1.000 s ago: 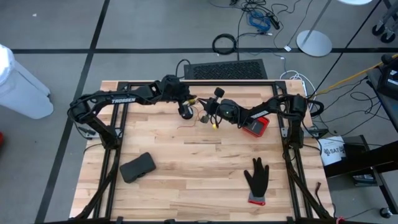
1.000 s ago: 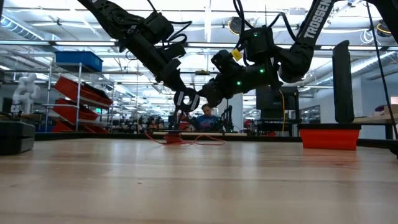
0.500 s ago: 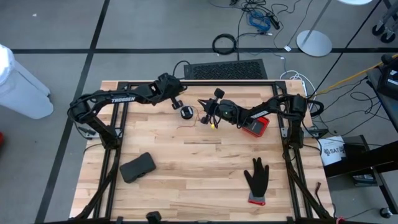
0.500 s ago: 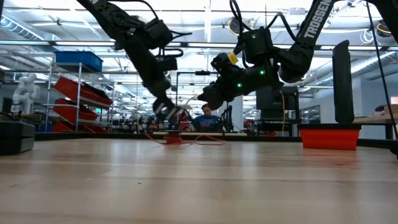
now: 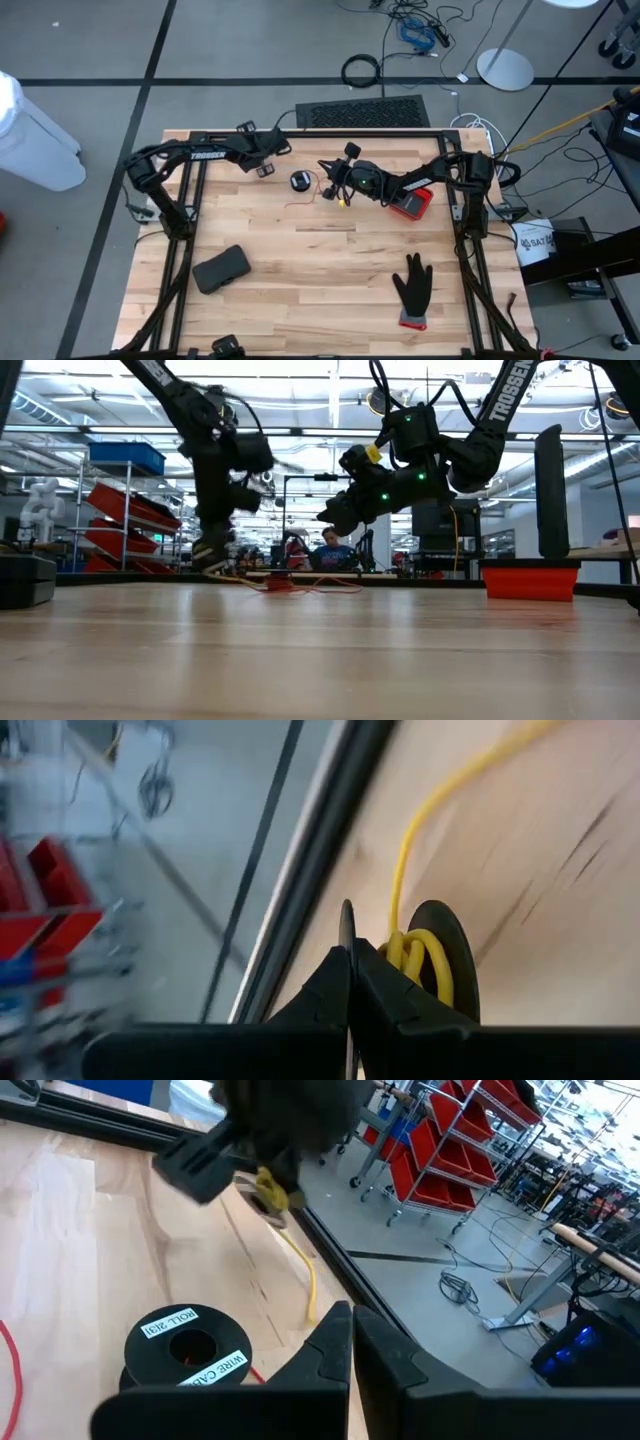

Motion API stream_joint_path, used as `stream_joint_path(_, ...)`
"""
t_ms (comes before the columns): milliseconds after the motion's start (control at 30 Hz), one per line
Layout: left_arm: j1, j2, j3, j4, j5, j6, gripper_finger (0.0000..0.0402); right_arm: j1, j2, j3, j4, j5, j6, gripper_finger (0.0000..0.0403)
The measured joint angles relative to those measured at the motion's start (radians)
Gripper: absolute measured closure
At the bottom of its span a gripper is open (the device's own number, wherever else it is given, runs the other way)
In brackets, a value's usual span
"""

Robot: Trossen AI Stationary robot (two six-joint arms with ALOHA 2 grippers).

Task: Coil cords
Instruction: Coil the yellow wire onto the black spool, then uncoil the red wire from the black spool

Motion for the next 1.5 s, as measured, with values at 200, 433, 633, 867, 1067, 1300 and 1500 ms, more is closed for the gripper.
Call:
stream_joint_path(200, 0.009, 0.111, -0.001, -0.087, -0.086, -0.003, 0.0393, 0.0, 0.0, 0.0, -0.022, -0.004, 0.013, 0.0403)
stream_joint_path(433, 0.003, 0.16, -0.002, -0.064, -0.097, -0.011, 0.0363, 0.0, 0.0, 0.0, -0.052, -0.004, 0.013, 0.0403)
stream_joint_path(633, -0.026, 0.144, -0.005, -0.056, -0.043, -0.046, 0.0276, 0.0, 0.0, 0.0, -0.06, -0.004, 0.012, 0.0403)
stream_joint_path(867, -0.078, 0.144, -0.005, -0.055, -0.046, -0.075, 0.022, -0.001, 0.0, 0.0, -0.074, -0.032, 0.026, 0.0403)
stream_joint_path(1067, -0.108, 0.141, -0.005, -0.062, -0.059, -0.081, 0.0214, -0.004, 0.0, 0.0, -0.108, -0.057, 0.056, 0.0403)
stream_joint_path(1300, -0.135, 0.065, -0.005, -0.031, -0.056, -0.069, 0.0214, -0.011, 0.0, 0.0, -0.136, -0.108, 0.083, 0.0403)
stream_joint_path(1500, -0.16, -0.041, -0.005, 0.045, 0.136, -0.024, 0.0214, -0.029, 0.0, 0.0, -0.175, -0.257, 0.107, 0.0403)
